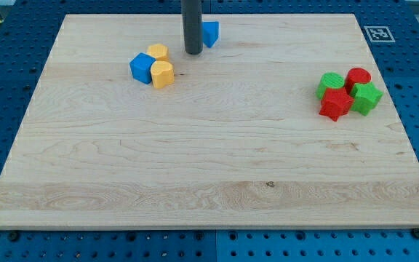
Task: Move the blue triangle to the right of the yellow hexagon
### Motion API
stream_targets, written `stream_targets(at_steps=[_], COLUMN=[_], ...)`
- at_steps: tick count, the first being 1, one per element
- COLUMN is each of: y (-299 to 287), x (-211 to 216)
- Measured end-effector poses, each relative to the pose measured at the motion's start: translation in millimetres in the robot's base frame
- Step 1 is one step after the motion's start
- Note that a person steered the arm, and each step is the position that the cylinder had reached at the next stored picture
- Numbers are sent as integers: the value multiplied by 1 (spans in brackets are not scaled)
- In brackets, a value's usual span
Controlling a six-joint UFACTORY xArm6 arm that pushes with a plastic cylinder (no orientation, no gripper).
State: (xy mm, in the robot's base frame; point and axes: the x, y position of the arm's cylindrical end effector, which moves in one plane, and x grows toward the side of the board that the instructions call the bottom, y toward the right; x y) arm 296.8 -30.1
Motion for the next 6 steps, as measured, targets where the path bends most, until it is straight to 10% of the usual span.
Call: stream_targets(at_steps=[4,6], y=[-141,-97], x=[-89,-105])
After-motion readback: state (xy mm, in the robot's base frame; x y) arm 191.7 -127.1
